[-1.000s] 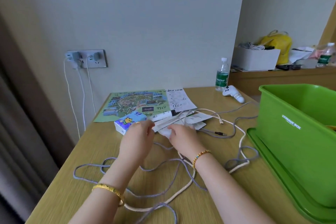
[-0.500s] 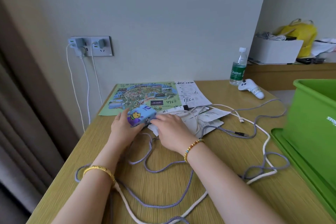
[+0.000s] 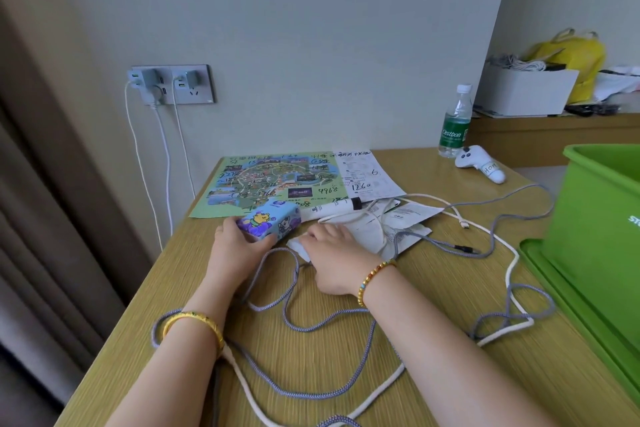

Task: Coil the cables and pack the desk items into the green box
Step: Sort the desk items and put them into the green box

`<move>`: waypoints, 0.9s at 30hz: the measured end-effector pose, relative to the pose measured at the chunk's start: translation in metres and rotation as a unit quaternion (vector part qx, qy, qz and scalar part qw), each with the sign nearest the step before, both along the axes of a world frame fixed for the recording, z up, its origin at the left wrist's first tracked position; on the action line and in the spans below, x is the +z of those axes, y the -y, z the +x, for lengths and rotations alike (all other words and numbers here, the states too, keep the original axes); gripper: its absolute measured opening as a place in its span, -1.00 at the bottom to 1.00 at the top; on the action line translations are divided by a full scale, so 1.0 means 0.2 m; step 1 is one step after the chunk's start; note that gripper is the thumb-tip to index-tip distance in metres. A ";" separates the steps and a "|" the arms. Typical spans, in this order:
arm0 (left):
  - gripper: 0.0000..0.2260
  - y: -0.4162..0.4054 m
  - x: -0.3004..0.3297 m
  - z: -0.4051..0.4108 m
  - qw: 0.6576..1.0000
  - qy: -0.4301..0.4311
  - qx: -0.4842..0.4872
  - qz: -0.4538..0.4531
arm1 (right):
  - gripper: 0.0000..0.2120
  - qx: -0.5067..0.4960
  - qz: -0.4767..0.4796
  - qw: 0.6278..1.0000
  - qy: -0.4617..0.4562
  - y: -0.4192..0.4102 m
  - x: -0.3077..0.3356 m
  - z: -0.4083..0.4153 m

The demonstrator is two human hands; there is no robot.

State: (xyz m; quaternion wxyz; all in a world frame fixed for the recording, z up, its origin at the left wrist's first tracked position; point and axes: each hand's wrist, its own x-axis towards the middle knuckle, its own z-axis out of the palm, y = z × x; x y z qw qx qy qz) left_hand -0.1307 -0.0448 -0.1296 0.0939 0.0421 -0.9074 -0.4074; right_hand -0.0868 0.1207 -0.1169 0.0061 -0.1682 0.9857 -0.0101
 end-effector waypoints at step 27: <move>-0.47 -0.03 0.10 0.04 0.977 -0.017 0.011 0.212 | -0.54 0.049 -0.147 0.954 -0.257 0.00 0.11 0.09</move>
